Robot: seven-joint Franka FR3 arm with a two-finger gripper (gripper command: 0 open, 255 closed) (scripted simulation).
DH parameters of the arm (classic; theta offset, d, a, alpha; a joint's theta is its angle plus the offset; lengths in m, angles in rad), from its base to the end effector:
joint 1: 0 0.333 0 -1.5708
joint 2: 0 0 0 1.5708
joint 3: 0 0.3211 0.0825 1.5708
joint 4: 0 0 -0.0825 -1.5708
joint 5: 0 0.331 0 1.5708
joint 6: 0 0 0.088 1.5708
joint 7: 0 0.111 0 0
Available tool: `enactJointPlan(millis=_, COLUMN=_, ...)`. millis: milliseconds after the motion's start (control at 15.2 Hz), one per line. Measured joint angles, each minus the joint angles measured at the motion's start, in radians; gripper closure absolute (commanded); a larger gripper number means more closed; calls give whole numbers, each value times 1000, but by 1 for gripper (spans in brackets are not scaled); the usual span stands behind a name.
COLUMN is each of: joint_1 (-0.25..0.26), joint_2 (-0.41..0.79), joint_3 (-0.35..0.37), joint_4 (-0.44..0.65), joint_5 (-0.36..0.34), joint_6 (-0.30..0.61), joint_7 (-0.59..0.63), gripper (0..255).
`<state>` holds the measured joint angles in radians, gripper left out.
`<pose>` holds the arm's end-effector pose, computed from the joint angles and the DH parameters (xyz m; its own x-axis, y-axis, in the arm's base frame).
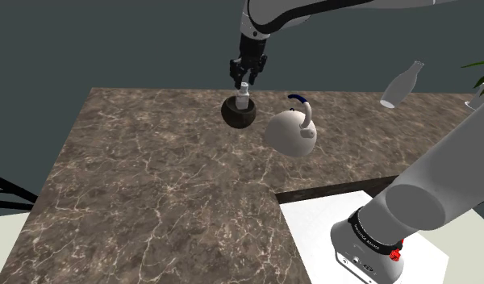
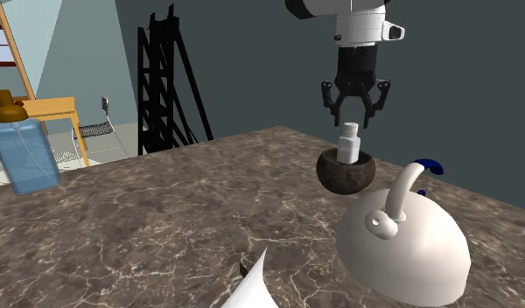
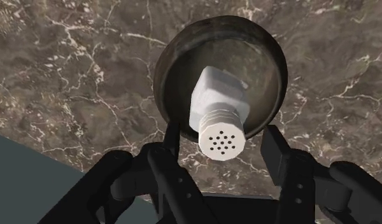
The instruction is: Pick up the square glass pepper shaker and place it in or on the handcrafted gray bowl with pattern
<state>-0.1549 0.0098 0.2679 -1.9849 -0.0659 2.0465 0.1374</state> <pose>0.5121 0.0538 0.4863 0.9983 0.0056 0.0587 0.0027 -0.9988 0.0499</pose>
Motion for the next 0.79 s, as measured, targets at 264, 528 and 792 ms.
enactJointPlan(millis=264, joint_1=0, joint_2=0, joint_3=0, joint_4=0, joint_5=0, joint_6=0, joint_7=0, gripper=0)
enactJointPlan(millis=528, joint_1=0, joint_2=-27, joint_3=0, joint_4=42, joint_5=10, joint_6=-66, joint_7=-7, gripper=0)
enactJointPlan(millis=792, joint_1=1, joint_2=-33, joint_3=1, joint_4=87, joint_5=12, joint_6=-118, joint_7=-9, gripper=0)
